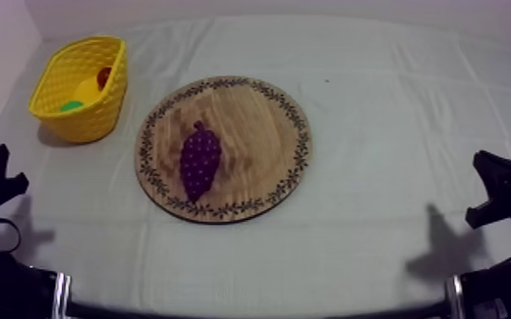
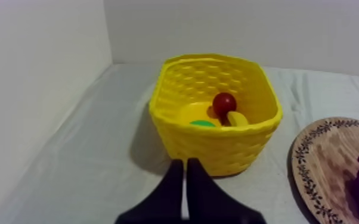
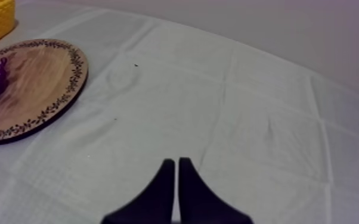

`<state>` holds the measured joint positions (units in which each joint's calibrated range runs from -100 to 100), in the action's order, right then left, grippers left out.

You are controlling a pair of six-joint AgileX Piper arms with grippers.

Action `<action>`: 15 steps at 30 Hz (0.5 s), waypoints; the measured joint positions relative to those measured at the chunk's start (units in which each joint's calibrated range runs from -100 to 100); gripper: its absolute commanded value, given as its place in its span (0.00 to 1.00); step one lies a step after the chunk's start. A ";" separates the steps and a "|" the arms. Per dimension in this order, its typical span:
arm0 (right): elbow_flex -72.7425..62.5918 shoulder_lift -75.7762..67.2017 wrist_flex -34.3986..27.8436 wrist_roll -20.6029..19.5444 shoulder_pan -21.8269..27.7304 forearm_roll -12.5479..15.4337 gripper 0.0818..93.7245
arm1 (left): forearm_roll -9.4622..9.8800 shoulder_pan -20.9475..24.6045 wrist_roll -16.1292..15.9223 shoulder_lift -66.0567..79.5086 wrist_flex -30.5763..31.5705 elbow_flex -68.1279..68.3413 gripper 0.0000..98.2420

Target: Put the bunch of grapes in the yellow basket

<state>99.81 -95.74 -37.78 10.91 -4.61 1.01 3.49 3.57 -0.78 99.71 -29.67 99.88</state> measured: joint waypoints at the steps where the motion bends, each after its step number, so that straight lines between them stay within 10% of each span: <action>1: 0.00 0.00 0.00 0.00 0.00 0.00 0.00 | 0.00 0.00 0.00 0.00 0.00 0.00 0.00; 15: 0.00 0.00 0.00 0.00 0.00 0.00 0.00 | -1.36 -2.63 1.00 -0.06 -2.19 -0.31 0.00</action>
<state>99.81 -95.74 -37.78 10.91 -4.61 1.01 2.13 0.95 0.22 99.65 -31.86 99.57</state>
